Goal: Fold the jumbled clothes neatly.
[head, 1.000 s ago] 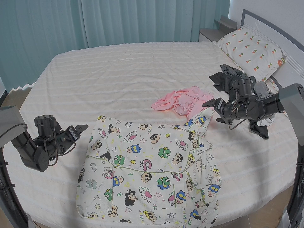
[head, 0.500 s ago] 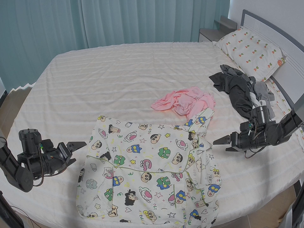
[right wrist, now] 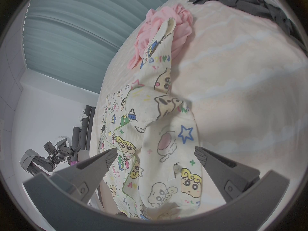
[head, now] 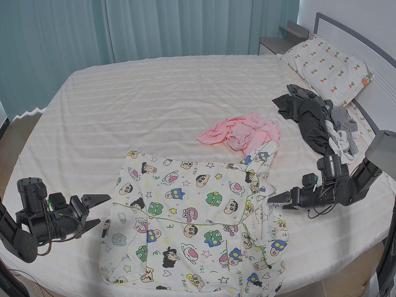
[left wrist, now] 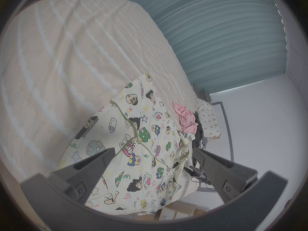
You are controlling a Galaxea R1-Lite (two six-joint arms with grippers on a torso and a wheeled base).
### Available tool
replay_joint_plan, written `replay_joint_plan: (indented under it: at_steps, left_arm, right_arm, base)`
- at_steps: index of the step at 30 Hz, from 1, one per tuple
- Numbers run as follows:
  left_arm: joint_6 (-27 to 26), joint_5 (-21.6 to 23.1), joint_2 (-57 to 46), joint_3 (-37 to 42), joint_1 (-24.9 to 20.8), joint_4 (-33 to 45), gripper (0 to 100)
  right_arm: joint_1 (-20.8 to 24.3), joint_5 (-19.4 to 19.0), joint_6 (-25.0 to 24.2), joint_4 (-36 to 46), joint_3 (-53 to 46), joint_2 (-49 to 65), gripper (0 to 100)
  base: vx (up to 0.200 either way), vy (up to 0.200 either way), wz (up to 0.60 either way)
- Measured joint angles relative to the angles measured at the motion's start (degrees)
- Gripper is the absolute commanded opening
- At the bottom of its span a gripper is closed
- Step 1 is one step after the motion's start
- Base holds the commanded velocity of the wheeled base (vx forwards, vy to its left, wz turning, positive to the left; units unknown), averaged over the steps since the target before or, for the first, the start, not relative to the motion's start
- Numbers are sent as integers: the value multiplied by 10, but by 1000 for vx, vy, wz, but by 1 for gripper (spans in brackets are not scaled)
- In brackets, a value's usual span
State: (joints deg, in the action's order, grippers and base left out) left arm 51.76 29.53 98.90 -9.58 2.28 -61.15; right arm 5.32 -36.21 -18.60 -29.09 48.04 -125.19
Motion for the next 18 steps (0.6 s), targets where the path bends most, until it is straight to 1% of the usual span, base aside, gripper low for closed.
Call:
replay_joint_plan:
  at_steps: [7,14,18]
  left_arm:
    - [-1,2,-2,5,0,0,100]
    - [-2,3,-1,5,-1,-2,100]
    - [-5,2,9,4,-2,-25,100]
  right_arm:
    - [9,2,-34,-20,2,-12,100]
    - [4,5,-50,-92,-43,-10,100]
    - [0,4,-53,-122,-65,-10,100]
  base:
    - [0,0,0]
    - [0,0,0]
    - [0,0,0]
